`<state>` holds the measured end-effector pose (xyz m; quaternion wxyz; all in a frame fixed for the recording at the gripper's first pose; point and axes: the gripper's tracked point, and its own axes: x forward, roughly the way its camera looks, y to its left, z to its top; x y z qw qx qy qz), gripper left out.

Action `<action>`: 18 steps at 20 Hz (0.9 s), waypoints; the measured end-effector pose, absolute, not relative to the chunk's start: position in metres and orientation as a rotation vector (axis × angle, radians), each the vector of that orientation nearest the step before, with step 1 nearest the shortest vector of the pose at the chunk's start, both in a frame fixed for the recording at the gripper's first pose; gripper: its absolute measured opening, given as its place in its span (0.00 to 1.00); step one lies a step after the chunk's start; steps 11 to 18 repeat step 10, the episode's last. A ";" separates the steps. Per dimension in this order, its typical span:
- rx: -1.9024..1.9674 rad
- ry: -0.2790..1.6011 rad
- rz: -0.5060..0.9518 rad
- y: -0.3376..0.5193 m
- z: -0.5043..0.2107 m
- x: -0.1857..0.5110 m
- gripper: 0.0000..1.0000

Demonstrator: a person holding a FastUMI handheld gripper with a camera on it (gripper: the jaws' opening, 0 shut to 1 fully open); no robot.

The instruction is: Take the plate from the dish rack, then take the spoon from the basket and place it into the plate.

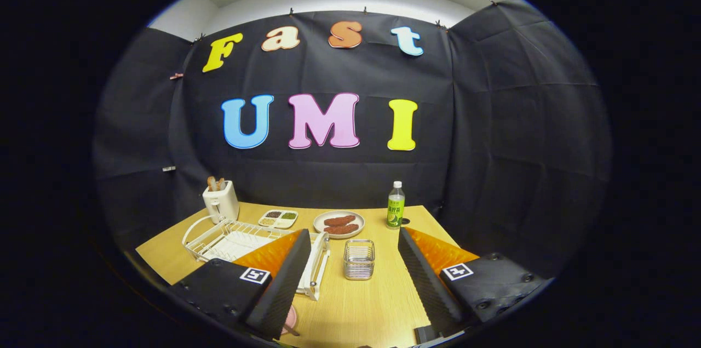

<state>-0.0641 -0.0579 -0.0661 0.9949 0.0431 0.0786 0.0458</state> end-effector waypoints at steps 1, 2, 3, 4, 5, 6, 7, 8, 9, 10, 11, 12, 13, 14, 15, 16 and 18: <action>0.094 0.158 0.087 -0.055 -0.067 -0.069 0.98; 0.097 0.159 0.081 -0.052 -0.068 -0.072 0.98; 0.091 0.153 0.075 -0.051 -0.067 -0.074 0.98; 0.079 0.154 0.072 -0.049 -0.068 -0.076 0.98; 0.069 0.151 0.073 -0.048 -0.068 -0.077 0.98; 0.061 0.149 0.071 -0.046 -0.067 -0.077 0.98; 0.059 0.152 0.075 -0.042 -0.067 -0.077 0.98; 0.063 0.161 0.080 -0.039 -0.068 -0.076 0.98; 0.072 0.170 0.081 -0.036 -0.069 -0.075 0.98; 0.081 0.172 0.083 -0.035 -0.068 -0.073 0.98; 0.081 0.172 0.083 -0.035 -0.068 -0.073 0.98; 0.081 0.172 0.083 -0.035 -0.068 -0.073 0.98; 0.081 0.172 0.083 -0.035 -0.068 -0.073 0.98; 0.081 0.172 0.083 -0.035 -0.068 -0.073 0.98; 0.081 0.172 0.083 -0.035 -0.068 -0.073 0.98; 0.081 0.172 0.083 -0.035 -0.068 -0.073 0.98; 0.081 0.172 0.083 -0.035 -0.068 -0.073 0.98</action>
